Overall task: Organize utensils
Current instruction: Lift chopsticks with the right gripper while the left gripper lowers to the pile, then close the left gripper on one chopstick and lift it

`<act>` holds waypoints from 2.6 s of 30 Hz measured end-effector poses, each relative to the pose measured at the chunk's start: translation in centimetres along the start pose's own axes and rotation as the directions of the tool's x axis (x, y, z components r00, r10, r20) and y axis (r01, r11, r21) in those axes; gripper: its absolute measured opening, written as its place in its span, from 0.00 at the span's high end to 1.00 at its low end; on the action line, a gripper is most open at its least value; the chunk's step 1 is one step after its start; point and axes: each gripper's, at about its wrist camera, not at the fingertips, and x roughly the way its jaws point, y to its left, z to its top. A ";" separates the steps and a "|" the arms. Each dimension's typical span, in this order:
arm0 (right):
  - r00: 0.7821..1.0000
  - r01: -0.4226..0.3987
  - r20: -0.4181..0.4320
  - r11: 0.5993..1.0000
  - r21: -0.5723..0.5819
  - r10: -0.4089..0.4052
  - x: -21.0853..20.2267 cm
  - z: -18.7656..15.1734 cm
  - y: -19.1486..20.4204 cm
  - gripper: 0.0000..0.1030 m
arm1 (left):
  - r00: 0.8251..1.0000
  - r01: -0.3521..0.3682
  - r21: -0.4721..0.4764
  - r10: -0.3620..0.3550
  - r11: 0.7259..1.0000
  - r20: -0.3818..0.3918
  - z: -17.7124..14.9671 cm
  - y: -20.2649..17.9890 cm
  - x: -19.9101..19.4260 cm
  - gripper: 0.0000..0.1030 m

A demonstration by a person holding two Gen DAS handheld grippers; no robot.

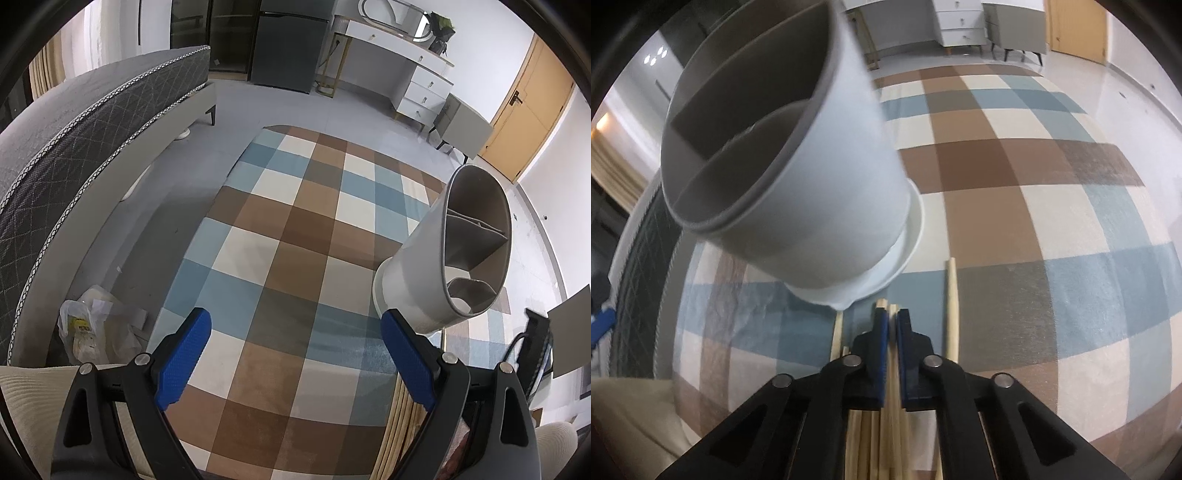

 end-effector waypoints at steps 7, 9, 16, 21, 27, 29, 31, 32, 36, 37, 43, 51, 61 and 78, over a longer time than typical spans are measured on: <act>0.993 -0.102 0.065 0.990 0.101 0.095 -1.9 0.7 -1.8 0.96 | 0.999 -0.031 0.041 0.031 0.999 -0.007 -0.5 -0.6 0.6 0.12; 0.989 -0.129 0.088 0.983 0.128 0.118 -2.7 0.9 -2.4 0.96 | 0.999 -0.026 0.065 0.028 0.998 -0.032 -0.9 -1.0 1.2 0.12; 0.951 -0.275 0.215 0.928 0.250 0.224 -6.1 1.0 -5.5 0.96 | 0.982 0.057 0.176 -0.023 0.983 -0.187 -3.4 -3.9 4.1 0.12; 0.920 -0.339 0.303 0.895 0.290 0.250 -8.5 1.1 -7.5 0.96 | 0.968 0.077 0.272 -0.007 0.959 -0.250 -5.4 -6.2 5.8 0.12; 0.902 -0.342 0.371 0.887 0.310 0.219 -10.3 0.9 -9.0 0.96 | 0.954 0.042 0.323 0.058 0.945 -0.293 -7.0 -7.6 7.6 0.12; 0.900 -0.332 0.384 0.893 0.303 0.205 -10.8 0.9 -9.1 0.96 | 0.949 0.042 0.330 0.065 0.943 -0.308 -7.4 -7.9 7.9 0.12; 0.897 -0.332 0.391 0.897 0.293 0.205 -11.0 0.9 -9.0 0.96 | 0.950 0.024 0.354 0.090 0.935 -0.300 -7.7 -8.1 8.0 0.12; 0.896 -0.333 0.393 0.897 0.290 0.206 -11.2 0.9 -8.9 0.96 | 0.949 0.012 0.365 0.104 0.931 -0.297 -7.8 -8.2 8.1 0.12; 0.893 -0.335 0.400 0.899 0.282 0.207 -11.6 0.7 -8.9 0.96 | 0.949 0.013 0.351 0.099 0.936 -0.298 -7.8 -7.9 7.9 0.11; 0.892 -0.334 0.401 0.900 0.280 0.206 -11.7 0.6 -8.9 0.96 | 0.950 0.013 0.351 0.098 0.936 -0.297 -7.7 -7.7 7.8 0.11; 0.893 -0.330 0.401 0.902 0.278 0.203 -11.8 0.5 -8.8 0.96 | 0.945 0.023 0.335 0.089 0.942 -0.316 -7.1 -7.0 8.2 0.11; 0.896 -0.313 0.403 0.908 0.277 0.186 -11.8 0.3 -9.0 0.96 | 0.942 0.015 0.362 0.108 0.932 -0.318 -6.3 -6.8 9.4 0.12; 0.880 -0.308 0.440 0.920 0.244 0.178 -12.2 0.3 -8.0 0.96 | 0.953 0.059 0.405 0.069 0.913 -0.295 -4.6 -6.9 8.6 0.69; 0.860 -0.331 0.471 0.916 0.225 0.195 -12.2 0.9 -6.4 0.96 | 0.919 0.157 0.199 -0.069 0.967 -0.389 0.5 -0.5 9.6 0.89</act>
